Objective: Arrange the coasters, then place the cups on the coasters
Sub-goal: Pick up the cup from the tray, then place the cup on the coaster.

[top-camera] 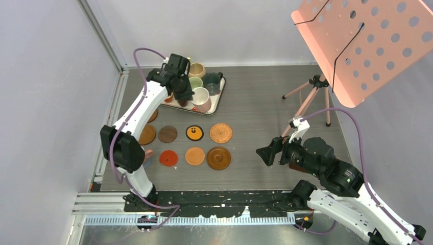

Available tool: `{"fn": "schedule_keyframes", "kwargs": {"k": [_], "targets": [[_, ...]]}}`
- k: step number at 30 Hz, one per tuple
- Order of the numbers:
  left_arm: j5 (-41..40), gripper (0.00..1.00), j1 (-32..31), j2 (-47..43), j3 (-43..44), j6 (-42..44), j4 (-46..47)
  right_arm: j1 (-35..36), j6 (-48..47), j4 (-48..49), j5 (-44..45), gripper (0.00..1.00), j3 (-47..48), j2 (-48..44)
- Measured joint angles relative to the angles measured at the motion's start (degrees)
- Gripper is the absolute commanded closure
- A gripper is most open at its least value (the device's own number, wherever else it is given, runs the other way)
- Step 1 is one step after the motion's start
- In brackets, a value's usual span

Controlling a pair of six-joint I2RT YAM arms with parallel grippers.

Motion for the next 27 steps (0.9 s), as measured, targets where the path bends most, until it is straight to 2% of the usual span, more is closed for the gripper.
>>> {"fn": "schedule_keyframes", "kwargs": {"k": [13, 27], "targets": [[-0.92, 1.00, 2.47, -8.72, -8.81, 1.86, -0.15, 0.00, 0.55, 0.00, -0.20, 0.05, -0.17, -0.87], [-0.83, 1.00, -3.98, -4.46, -8.11, 1.05, 0.52, 0.00, 0.33, -0.26, -0.22, 0.05, -0.22, -2.08]]}}
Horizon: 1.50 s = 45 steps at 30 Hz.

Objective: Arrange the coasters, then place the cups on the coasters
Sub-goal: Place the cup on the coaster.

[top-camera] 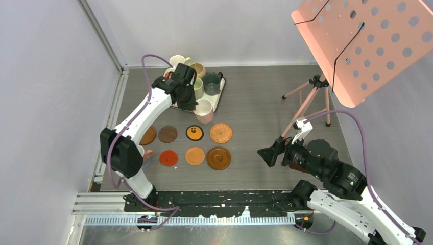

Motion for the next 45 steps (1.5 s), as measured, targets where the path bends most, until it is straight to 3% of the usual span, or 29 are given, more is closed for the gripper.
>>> {"fn": "schedule_keyframes", "kwargs": {"k": [7, 16, 25, 33, 45], "targets": [[-1.70, 1.00, 4.42, -1.31, -0.52, 0.39, -1.07, 0.00, 0.02, -0.07, 0.02, 0.05, -0.42, -1.29], [-1.07, 1.00, 20.55, -10.71, -5.05, 2.89, -1.11, 0.00, -0.07, -0.17, 0.00, 0.05, -0.68, -1.29], [-0.96, 1.00, 32.63, -9.03, -5.42, 4.90, -0.90, 0.00, -0.68, -0.15, -0.02, 0.05, -0.68, -0.72], [-1.64, 1.00, 36.06, -0.79, -5.40, 5.09, 0.87, 0.00, -1.11, -0.15, 0.09, 0.05, -0.68, 1.25], [-2.82, 1.00, 37.51, 3.67, -2.71, 6.49, 2.84, 0.00, -1.31, -0.07, 0.63, 0.05, -0.68, 3.56]]}}
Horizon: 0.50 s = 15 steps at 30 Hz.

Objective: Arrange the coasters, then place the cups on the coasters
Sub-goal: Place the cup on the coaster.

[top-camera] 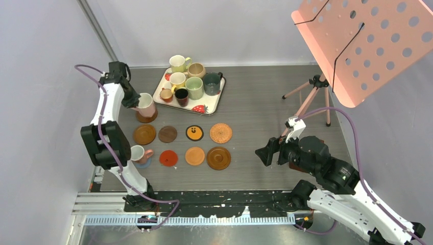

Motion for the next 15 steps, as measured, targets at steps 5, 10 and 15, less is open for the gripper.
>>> {"fn": "schedule_keyframes", "kwargs": {"k": [5, 10, 15], "targets": [[-0.48, 1.00, 1.01, 2.21, 2.05, 0.74, 0.46, 0.00, 0.02, 0.15, 0.02, 0.05, 0.00, 0.50], [-0.83, 1.00, 1.33, 3.26, 2.14, 1.16, 1.05, 0.00, 0.02, 0.26, 0.09, 0.05, 0.00, 0.96], [-0.83, 1.00, 1.40, 4.44, 2.16, 1.20, 1.27, 0.00, 0.02, 0.46, 0.22, 0.05, 0.00, 0.96]]}}
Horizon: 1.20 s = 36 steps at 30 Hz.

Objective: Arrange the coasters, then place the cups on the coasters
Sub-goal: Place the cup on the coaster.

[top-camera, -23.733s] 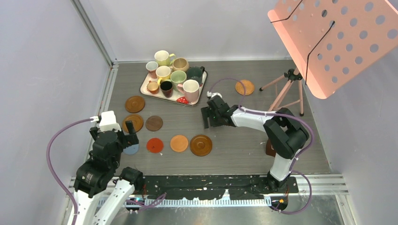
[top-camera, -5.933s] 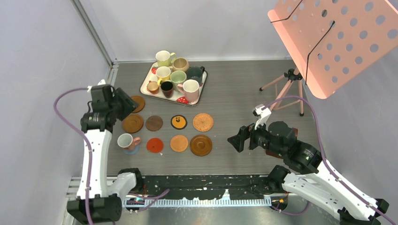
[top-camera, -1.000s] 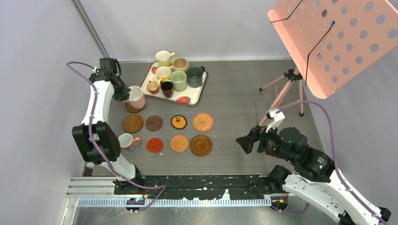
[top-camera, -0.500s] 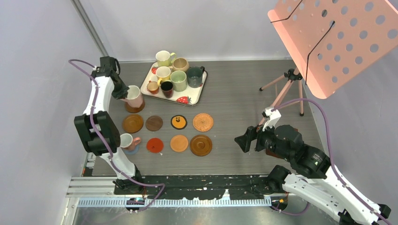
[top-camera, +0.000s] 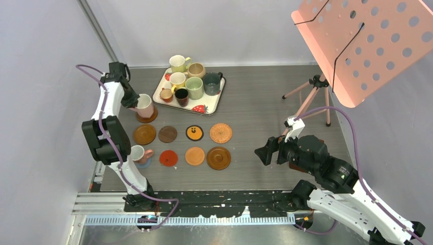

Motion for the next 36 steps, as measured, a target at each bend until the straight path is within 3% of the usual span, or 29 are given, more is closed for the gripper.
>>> {"fn": "schedule_keyframes", "kwargs": {"k": [15, 20, 24, 29, 36], "targets": [[-0.02, 0.94, 0.48, 0.09, -1.38, 0.24, 2.16, 0.00, 0.02, 0.04, 0.02, 0.05, 0.00, 0.00], [-0.15, 0.70, 0.50, 0.09, -1.40, 0.46, 2.25, 0.00, 0.07, 0.02, 0.02, 0.05, 0.00, -0.09], [-0.63, 0.57, 0.52, 0.09, -1.40, 0.79, 2.71, 0.00, 0.22, -0.09, 0.15, 0.05, 0.00, -0.46], [-1.03, 0.51, 0.52, -0.37, -1.38, 1.36, 2.47, 0.00, 0.46, -0.31, 0.35, 0.05, 0.00, -1.05], [0.07, 0.50, 0.52, -6.82, -1.25, 1.77, 1.62, 0.00, 0.72, -0.39, 0.37, 0.05, 0.02, -1.49]]}}
